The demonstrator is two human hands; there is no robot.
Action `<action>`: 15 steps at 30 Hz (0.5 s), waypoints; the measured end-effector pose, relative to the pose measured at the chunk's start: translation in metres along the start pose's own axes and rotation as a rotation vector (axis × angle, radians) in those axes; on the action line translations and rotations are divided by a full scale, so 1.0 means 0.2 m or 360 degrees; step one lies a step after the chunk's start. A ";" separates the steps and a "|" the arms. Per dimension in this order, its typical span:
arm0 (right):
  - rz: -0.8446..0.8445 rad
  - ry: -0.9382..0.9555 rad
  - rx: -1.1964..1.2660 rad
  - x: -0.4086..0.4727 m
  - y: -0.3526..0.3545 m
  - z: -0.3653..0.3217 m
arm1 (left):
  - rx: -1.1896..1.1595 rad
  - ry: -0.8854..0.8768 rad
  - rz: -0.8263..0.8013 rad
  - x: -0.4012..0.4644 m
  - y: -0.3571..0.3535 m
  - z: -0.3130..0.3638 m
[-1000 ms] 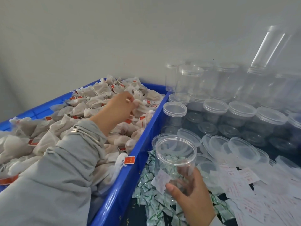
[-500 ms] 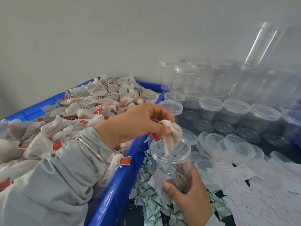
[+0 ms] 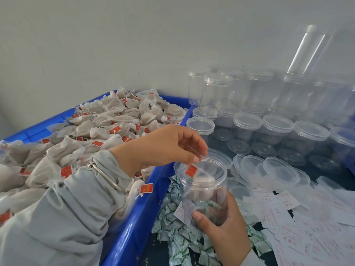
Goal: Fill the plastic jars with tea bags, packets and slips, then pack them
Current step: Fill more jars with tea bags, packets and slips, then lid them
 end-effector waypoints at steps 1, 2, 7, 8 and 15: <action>0.0003 -0.0021 -0.0052 0.00 0.00 0.00 | -0.0025 -0.0005 0.0060 0.00 0.02 0.00; 0.0020 -0.0043 -0.0105 -0.01 0.01 0.01 | -0.0040 -0.0004 0.0125 0.01 0.05 0.00; 0.0075 -0.0037 -0.0188 -0.01 0.03 -0.01 | 0.0065 0.0055 0.0538 0.03 0.23 -0.05; 0.0075 -0.0040 -0.0194 -0.01 0.03 -0.02 | 0.0128 0.0081 0.0642 0.03 0.28 -0.08; 0.0051 -0.0061 -0.0203 -0.02 0.03 -0.02 | 0.1179 0.0412 0.0672 0.06 0.43 -0.35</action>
Point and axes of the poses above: each hand's wrist, its own x-axis towards the middle knuckle, its own y-axis out of the back of the hand, z = x × y, the point moved 7 cm from there along x, towards the middle knuckle, and after that the axes turned 7 degrees about z, right-handed, at the moved point
